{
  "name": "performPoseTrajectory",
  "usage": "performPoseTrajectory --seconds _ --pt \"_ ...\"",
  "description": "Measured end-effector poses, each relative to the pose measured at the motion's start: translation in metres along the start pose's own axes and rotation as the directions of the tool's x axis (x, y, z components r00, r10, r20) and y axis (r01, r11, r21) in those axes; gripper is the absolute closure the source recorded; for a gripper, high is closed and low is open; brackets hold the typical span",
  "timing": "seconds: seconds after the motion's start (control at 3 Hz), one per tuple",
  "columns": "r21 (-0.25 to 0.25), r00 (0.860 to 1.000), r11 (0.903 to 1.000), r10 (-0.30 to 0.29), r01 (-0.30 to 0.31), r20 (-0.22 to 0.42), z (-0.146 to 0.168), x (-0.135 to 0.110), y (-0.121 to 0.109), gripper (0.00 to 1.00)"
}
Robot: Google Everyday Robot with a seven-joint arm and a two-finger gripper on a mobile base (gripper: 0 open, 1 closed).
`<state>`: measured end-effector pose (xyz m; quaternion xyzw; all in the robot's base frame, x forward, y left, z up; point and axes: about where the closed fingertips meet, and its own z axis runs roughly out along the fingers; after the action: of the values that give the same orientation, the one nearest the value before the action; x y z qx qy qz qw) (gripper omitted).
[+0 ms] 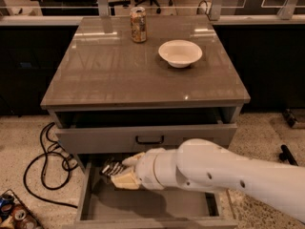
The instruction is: Place rxbar chocolate into middle drawer
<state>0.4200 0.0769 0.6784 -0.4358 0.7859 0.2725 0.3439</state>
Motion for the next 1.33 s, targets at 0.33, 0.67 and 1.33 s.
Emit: performPoseTrajectory --seconds 0.33,0.67,1.33 --pt "-0.063 1.0 0.9977 -0.023 0.024 0.018 -0.002 0.064 0.007 1.0" --pt "-0.034 1.0 0.9994 -0.008 0.009 0.021 -0.005 0.114 -0.003 1.0" --pt "0.148 0.996 0.9849 0.093 -0.09 -0.011 0.032 0.148 -0.057 1.0"
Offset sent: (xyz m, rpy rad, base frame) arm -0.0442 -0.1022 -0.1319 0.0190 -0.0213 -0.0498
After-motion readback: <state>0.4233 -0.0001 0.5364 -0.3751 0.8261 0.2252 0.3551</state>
